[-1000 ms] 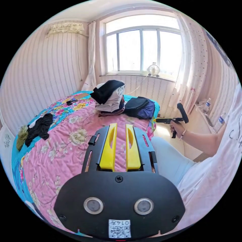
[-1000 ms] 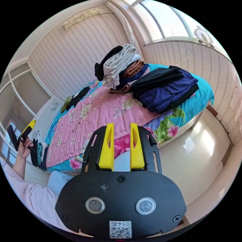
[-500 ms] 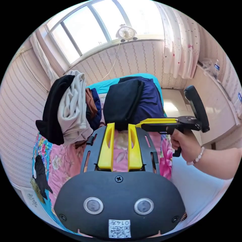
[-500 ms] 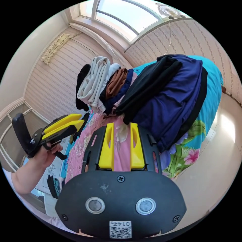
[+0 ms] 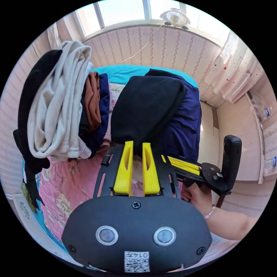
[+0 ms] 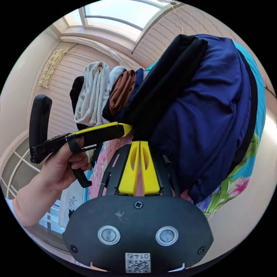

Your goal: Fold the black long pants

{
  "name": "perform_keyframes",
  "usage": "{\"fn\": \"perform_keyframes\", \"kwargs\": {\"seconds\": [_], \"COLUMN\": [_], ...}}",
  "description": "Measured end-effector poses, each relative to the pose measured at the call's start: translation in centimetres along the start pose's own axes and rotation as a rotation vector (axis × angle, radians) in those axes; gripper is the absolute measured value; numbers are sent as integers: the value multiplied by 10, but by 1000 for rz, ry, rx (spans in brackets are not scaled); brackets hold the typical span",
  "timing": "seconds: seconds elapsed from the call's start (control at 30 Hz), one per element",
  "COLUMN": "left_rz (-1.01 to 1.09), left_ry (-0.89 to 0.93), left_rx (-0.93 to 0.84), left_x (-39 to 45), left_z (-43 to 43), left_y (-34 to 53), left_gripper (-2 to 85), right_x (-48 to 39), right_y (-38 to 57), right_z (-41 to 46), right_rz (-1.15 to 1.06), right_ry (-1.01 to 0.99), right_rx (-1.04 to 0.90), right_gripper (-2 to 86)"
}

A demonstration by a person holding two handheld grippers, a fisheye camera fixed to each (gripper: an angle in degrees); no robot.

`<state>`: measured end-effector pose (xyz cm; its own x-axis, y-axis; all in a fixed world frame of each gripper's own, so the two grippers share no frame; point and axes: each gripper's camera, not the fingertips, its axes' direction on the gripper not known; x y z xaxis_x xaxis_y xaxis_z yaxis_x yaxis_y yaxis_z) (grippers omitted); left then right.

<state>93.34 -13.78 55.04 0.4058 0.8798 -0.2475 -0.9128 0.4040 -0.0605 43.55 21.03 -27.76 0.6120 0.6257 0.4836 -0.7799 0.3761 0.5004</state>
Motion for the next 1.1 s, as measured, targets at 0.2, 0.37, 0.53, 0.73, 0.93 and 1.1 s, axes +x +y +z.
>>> {"fn": "perform_keyframes", "kwargs": {"seconds": [0.2, 0.37, 0.53, 0.73, 0.93, 1.1], "left_rz": [-4, -79, -273, -432, -860, -1181], "left_ry": [144, 204, 308, 274, 35, -274], "left_rx": [213, 465, 598, 710, 695, 216], "left_x": [-19, -52, -111, -154, -201, -227], "left_z": [-83, -170, -224, -282, -326, -264], "left_y": [23, 86, 163, 294, 481, 615], "left_gripper": [42, 30, 21, 25, 30, 30], "right_x": [-14, -35, -43, -47, -107, -127], "right_y": [-5, 4, 14, 52, 80, 129], "right_z": [-59, -133, -153, -104, -29, 32], "right_rz": [-72, -203, -261, -227, -417, -521], "right_ry": [-95, -280, 27, 172, 45, 31], "right_rx": [97, 256, 110, -47, -281, -576], "right_gripper": [-5, -2, 23, 209, 180, 168]}}
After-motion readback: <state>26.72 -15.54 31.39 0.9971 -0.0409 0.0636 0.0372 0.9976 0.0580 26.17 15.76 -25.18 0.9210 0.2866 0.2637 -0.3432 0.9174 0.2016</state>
